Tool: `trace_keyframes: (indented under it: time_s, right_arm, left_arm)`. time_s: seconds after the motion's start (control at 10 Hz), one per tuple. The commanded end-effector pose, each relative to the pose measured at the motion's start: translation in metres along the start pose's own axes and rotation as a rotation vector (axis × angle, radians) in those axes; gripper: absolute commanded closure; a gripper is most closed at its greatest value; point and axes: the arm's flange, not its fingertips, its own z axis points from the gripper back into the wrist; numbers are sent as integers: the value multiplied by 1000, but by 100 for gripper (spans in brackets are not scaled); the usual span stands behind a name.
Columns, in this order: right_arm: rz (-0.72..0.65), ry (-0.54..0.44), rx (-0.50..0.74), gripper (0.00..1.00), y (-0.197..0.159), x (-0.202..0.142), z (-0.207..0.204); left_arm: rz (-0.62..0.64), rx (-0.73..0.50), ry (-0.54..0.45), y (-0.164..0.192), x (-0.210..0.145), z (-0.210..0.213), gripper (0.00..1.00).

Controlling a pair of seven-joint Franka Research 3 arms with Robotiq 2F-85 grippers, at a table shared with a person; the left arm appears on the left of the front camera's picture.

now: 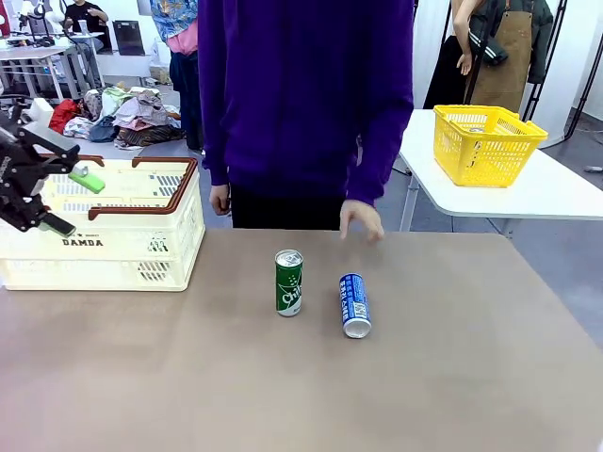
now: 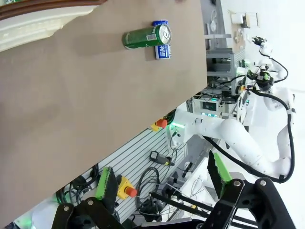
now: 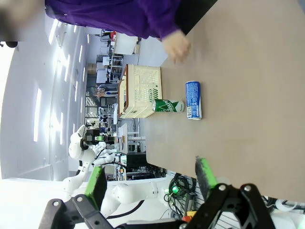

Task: Place the drinks into the Shopping basket.
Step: Pick up one drink and place it into the Shopping basket.

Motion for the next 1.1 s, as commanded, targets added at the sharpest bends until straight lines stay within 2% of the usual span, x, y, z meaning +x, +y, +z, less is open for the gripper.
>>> trace_keyframes:
  time_s: [0.0,0.2,0.3,0.6,0.8,1.0]
  right_arm:
    - [28,-9,24,0,1,3,0]
    - [28,-9,24,0,1,3,0]
    - [28,-9,24,0,1,3,0]
    - [28,-9,24,0,1,3,0]
    - [28,-9,24,0,1,3,0]
    - [28,-9,24,0,1,3,0]
  left_arm:
    - [35,5,-7,10,2,5,0]
    - [44,-24,-13,26,-6,9,0]
    - [58,-2,-20,21,-6,6,0]
    - [180,171,-79,-43,38,-55,0]
    - [182,345,-56,-98,74,-121,0]
    - [122,529,-27,-155,110,-202,0]
